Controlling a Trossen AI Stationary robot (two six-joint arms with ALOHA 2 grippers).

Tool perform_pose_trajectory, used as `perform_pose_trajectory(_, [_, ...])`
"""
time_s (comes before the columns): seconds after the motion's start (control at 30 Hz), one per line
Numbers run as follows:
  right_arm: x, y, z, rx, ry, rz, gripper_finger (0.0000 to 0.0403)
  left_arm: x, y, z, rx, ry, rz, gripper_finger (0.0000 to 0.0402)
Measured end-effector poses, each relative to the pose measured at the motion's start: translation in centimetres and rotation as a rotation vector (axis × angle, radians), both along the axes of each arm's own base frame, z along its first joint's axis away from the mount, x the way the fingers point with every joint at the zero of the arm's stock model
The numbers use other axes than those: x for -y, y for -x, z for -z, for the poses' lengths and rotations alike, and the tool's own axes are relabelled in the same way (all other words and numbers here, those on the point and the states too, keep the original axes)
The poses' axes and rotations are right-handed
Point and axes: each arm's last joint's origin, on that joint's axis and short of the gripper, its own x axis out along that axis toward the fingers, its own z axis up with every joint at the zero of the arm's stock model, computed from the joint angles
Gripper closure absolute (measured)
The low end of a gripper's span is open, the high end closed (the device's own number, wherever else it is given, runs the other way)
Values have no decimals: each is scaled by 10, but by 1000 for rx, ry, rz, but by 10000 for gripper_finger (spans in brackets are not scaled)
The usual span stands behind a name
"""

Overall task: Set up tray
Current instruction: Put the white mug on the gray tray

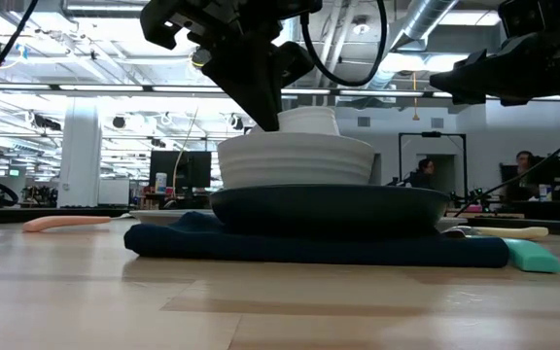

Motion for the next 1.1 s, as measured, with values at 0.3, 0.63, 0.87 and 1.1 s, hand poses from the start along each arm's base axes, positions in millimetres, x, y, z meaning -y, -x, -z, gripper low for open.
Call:
perform_pose_trajectory(0.3, [0, 0, 0, 0, 1, 0, 301, 7, -3, -12, 46, -53, -3, 392])
perform_pose_trajectory(0.63, [0, 0, 0, 0, 0, 0, 301, 14, -2, -40, 55, -104, -8, 395])
perform_pose_trajectory(0.87, [0, 0, 0, 0, 0, 0, 301, 12, 6, -65, -1, -174, -26, 395])
perform_pose_trajectory(1.1, [0, 0, 0, 0, 0, 0, 301, 1, 16, -87, -59, -282, -83, 395])
